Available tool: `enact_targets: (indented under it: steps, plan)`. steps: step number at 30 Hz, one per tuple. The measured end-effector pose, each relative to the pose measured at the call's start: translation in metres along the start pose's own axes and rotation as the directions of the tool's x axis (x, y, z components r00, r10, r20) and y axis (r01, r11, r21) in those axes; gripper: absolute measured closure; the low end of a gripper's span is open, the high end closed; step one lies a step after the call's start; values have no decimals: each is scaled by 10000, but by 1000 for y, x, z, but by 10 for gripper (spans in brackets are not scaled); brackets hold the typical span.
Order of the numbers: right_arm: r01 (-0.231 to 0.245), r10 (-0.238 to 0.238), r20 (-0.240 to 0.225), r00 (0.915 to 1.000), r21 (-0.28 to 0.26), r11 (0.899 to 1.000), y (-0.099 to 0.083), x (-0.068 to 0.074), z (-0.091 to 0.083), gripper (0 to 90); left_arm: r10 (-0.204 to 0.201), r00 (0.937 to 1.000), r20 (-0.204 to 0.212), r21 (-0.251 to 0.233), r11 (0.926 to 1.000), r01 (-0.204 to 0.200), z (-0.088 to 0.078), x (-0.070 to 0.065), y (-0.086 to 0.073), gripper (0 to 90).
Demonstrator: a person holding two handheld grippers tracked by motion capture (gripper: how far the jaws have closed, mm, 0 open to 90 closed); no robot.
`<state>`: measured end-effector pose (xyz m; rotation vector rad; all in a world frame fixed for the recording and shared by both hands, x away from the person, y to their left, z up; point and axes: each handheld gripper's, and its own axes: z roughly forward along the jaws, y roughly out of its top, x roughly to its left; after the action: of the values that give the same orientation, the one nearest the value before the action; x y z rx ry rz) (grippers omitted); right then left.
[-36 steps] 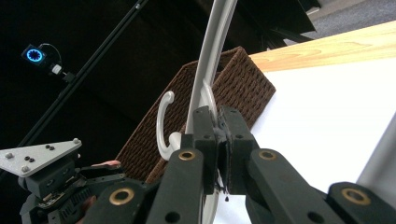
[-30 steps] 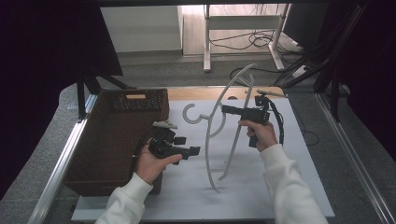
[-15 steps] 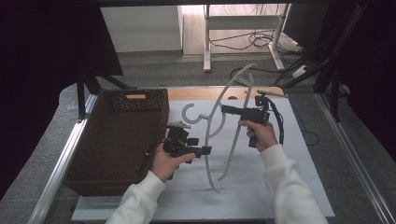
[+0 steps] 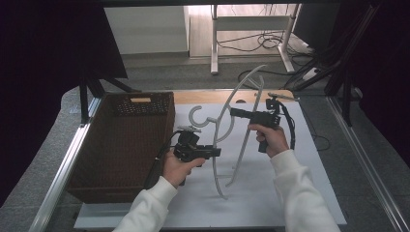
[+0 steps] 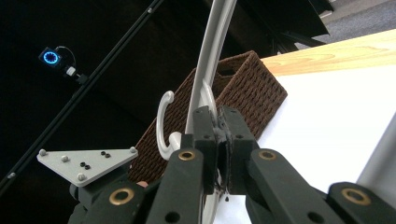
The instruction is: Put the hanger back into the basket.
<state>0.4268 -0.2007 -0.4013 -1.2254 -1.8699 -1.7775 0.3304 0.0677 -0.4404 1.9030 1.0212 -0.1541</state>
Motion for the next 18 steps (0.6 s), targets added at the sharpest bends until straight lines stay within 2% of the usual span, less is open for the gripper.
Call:
enact_targets:
  steps: [5, 7, 12, 16, 18]
  plan:
    - [60, -60, -19, 10000, 25, 10000, 0, 1, -1, 862, -90, 9999, -50, -12, 10000, 90, -1, 0, 1, 778]
    - [136, -135, -48, 9999, 16, 9999, 1, 1, -2, 859, -249, 9997, 35, -95, 9996, 249, -3, 1, 1, 785]
    - [144, -145, -134, 9998, -133, 9998, 2, -1, -5, 852, -716, 9960, 529, -449, 9962, 740, -7, 5, 1, 799]
    - [174, -176, -174, 9997, -161, 9997, 3, -1, -8, 839, -942, 9931, 702, -746, 9923, 993, -10, 7, 1, 808]
    - [136, -136, 4, 9999, -181, 9997, 3, -1, -9, 830, -927, 9939, 600, -941, 9907, 981, -10, 6, 1, 808]
